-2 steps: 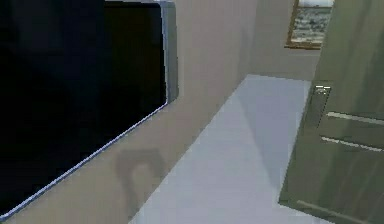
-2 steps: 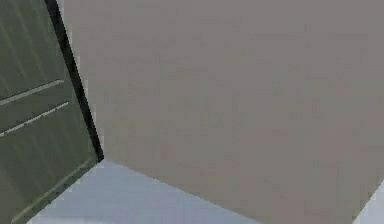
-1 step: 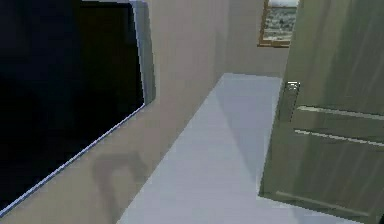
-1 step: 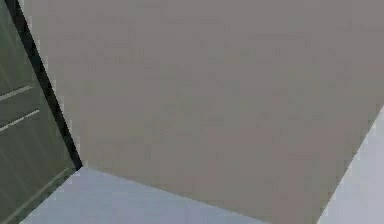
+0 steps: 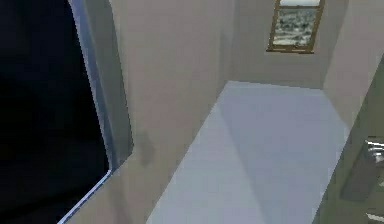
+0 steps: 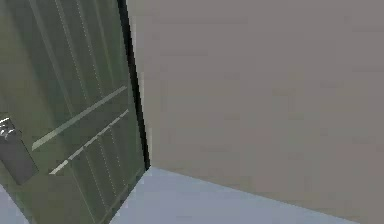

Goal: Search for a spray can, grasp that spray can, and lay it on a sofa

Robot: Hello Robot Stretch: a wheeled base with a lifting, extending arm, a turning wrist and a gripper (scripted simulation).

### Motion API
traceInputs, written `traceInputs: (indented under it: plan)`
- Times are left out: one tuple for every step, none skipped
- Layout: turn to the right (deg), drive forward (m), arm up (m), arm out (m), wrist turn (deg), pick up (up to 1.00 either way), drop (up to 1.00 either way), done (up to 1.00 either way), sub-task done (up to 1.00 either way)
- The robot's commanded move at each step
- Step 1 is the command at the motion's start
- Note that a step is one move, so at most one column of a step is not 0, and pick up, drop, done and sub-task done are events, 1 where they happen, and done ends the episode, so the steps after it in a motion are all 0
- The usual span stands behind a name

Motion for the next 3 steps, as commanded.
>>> traceInputs:
  plan:
    - [3.0, 0.0, 0.0, 0.0, 0.0, 0.0, 0.0, 0.0, 0.0]
    - [0.0, 0.6, 0.0, 0.0, 0.0, 0.0, 0.0, 0.0, 0.0]
    - [15.0, 0.0, 0.0, 0.0, 0.0, 0.0, 0.0, 0.0, 0.0]
